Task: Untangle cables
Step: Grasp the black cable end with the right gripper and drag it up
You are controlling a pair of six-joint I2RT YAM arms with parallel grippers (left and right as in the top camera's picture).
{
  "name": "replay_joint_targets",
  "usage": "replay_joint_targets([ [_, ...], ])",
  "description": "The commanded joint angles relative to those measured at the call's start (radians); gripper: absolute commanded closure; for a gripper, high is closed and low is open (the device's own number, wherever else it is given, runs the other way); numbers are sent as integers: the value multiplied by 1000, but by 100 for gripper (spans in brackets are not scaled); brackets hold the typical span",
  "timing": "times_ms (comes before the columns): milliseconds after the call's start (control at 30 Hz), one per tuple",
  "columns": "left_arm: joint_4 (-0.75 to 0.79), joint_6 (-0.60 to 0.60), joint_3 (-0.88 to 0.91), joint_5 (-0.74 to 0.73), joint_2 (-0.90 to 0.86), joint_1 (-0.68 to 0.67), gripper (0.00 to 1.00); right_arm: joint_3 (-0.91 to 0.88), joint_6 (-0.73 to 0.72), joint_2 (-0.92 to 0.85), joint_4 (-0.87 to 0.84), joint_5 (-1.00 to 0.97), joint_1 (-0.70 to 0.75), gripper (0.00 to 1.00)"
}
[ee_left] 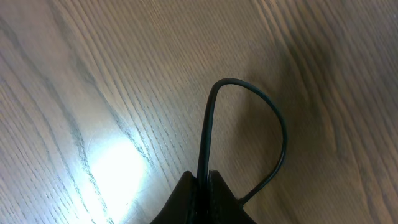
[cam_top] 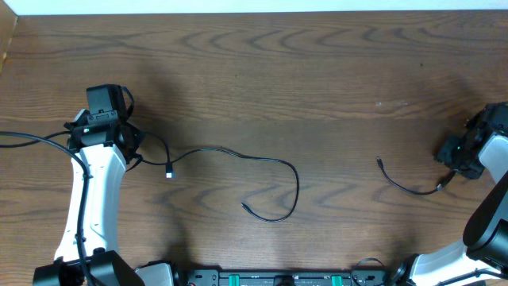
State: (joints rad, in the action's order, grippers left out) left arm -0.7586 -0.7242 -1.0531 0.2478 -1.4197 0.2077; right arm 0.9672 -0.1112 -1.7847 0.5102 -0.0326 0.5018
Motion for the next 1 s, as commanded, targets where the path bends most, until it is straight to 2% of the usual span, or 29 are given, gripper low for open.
replay_joint_targets([
  [0, -2, 14, 2, 2, -7, 3, 93, -61, -16, -65, 21, -9, 2, 51],
  [100, -2, 14, 2, 2, -7, 3, 92, -66, -34, -65, 20, -9, 2, 59],
  [233, -2, 14, 2, 2, -7, 3, 93, -73, -69, -65, 20, -9, 2, 77],
  [400, 0, 14, 2, 2, -7, 3, 92, -80, -69, -65, 23, -9, 2, 78],
  [467, 2, 14, 2, 2, -7, 3, 92, -81, -76, -65, 23, -9, 2, 83],
  [533, 5, 14, 2, 2, -7, 3, 92, -81, -87, -65, 20, -9, 2, 99],
  [967, 9, 14, 2, 2, -7, 3, 92, -79, -121, -65, -108, 163, 2, 99],
])
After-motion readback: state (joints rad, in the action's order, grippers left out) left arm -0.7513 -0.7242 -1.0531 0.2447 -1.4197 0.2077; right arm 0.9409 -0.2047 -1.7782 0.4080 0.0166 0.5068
